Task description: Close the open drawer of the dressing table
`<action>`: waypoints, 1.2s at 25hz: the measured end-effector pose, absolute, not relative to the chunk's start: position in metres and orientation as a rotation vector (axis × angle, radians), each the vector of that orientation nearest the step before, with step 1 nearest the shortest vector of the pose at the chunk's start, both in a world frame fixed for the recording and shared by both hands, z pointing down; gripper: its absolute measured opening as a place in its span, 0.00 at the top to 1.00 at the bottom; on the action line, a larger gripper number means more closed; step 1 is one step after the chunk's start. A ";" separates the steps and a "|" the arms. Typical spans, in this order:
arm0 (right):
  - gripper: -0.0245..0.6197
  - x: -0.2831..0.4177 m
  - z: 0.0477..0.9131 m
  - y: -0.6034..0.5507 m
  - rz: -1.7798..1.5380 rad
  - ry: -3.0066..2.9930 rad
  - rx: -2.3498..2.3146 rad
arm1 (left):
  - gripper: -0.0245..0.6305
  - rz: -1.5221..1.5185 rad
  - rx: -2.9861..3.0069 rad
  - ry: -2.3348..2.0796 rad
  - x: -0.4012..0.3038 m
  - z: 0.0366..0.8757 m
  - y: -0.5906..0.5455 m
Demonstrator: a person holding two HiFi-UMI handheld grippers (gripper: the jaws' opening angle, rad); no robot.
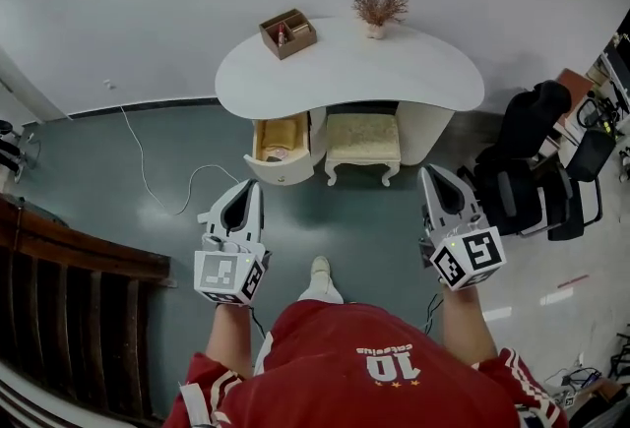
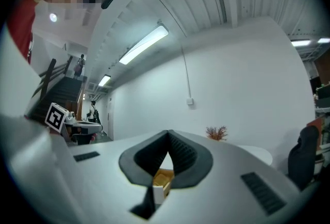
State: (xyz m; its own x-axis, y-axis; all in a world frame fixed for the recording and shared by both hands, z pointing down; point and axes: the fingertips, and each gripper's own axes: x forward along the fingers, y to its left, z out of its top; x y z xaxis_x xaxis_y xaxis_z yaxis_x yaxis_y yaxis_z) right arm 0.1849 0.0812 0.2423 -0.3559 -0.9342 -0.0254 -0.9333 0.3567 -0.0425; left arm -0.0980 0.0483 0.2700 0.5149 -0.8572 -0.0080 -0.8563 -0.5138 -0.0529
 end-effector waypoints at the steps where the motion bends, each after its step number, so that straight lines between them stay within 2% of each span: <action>1: 0.95 0.180 0.239 0.071 -0.016 2.559 -1.756 | 0.96 -0.033 -2.688 1.522 -0.102 0.271 0.040; 5: 0.95 0.161 0.229 0.034 0.023 2.576 -1.744 | 0.97 0.055 -2.702 1.546 -0.119 0.268 0.006; 10: 0.95 0.139 0.232 0.002 0.027 2.618 -1.721 | 0.58 0.097 -2.686 1.557 -0.136 0.268 -0.031; 12: 0.95 0.131 0.232 -0.007 0.032 2.629 -1.714 | 0.51 0.101 -2.679 1.580 -0.144 0.273 -0.043; 15: 0.95 0.123 0.235 -0.018 0.037 2.652 -1.708 | 0.48 0.067 -2.691 1.619 -0.151 0.293 -0.055; 30: 0.95 0.057 0.309 -0.085 -0.068 2.878 -1.669 | 0.48 -0.313 -2.928 1.641 -0.154 0.490 -0.099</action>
State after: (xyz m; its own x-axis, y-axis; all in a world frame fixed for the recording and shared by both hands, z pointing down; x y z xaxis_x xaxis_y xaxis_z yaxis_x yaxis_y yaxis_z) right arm 0.0566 -0.0850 0.3091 -0.4837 -0.8565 0.1802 -0.8640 0.5001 0.0578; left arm -0.1536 -0.0990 0.4904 0.5152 -0.8134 0.2700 -0.8557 -0.5060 0.1084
